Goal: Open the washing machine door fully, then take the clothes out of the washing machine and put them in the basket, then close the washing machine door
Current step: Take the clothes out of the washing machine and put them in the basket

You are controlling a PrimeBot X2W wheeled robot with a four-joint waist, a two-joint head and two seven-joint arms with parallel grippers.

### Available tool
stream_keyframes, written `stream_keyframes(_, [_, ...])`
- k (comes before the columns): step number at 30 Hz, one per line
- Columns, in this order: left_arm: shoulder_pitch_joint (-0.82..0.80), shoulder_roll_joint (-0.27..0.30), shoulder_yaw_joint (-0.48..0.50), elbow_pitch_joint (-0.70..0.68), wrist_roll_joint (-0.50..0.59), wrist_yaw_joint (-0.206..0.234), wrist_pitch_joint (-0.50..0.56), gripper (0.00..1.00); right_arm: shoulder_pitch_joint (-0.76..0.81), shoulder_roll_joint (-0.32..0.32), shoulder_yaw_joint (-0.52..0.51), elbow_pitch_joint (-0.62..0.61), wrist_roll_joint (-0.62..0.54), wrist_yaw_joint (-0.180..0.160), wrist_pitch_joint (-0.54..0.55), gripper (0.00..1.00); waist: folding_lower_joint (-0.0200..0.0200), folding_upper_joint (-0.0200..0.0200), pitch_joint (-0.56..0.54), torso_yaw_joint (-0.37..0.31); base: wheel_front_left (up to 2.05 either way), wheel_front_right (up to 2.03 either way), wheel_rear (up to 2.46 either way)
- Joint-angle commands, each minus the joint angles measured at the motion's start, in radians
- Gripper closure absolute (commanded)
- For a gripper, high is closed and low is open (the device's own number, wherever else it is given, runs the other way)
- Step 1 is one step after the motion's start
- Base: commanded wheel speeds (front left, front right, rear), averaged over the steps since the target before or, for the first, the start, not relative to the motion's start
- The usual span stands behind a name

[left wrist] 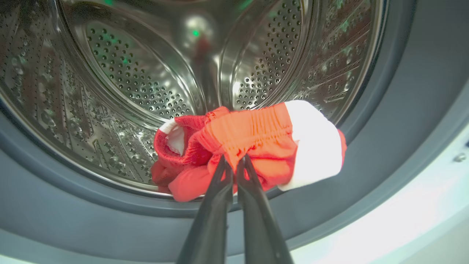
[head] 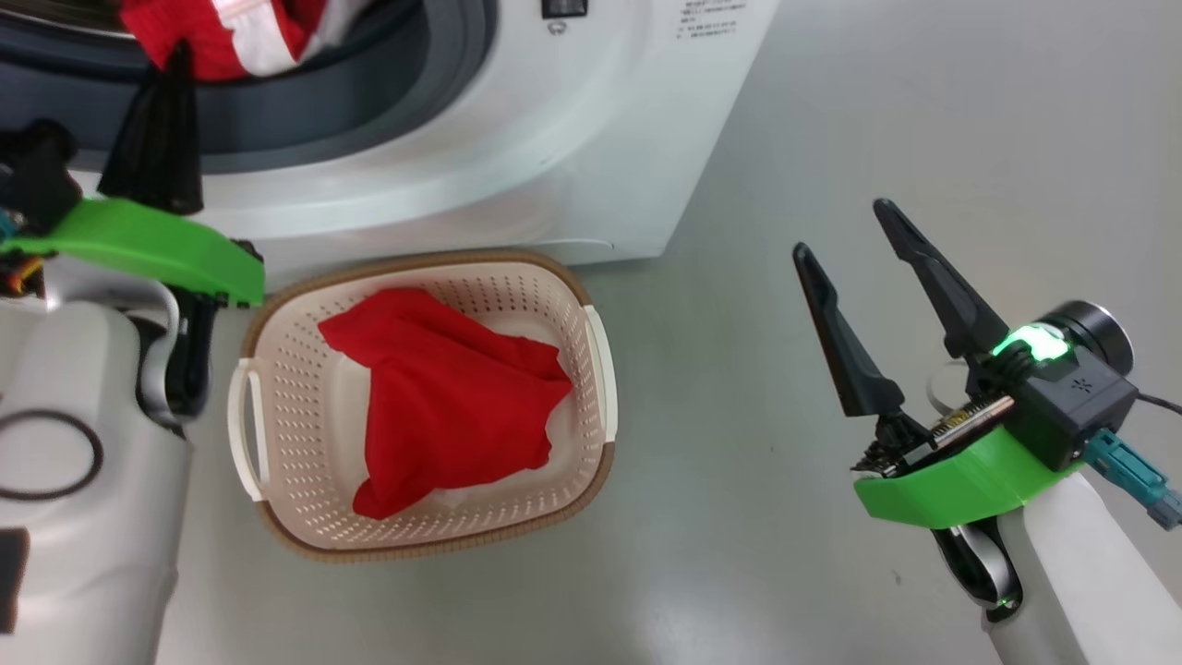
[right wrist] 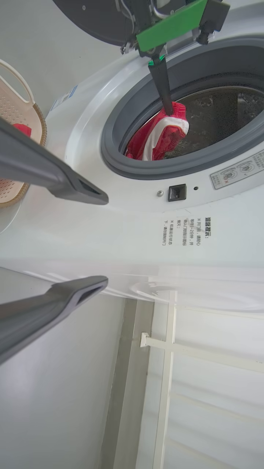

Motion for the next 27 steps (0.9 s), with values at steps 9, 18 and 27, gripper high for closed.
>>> stream_keyframes(9, [0.208,0.002,0.084,-0.197,0.048,0.008,-0.012,1.00,0.092,0.014,-0.013,-0.021,-0.011,0.003,-0.006,0.00,-0.0001,0.0000,-0.149,0.021,0.00,0.00,0.00])
stream_keyframes(18, [0.411,-0.009,0.104,-0.363,0.076,0.034,-0.012,1.00,0.140,0.021,-0.036,-0.019,-0.010,0.003,-0.006,0.00,-0.0001,0.0000,-0.238,0.010,0.00,0.00,0.00])
stream_keyframes(27, [0.522,-0.027,0.101,-0.504,0.068,0.061,-0.008,1.00,0.167,0.031,-0.057,-0.016,-0.017,0.003,-0.006,0.00,-0.0001,0.0000,-0.270,0.018,0.00,0.00,0.00])
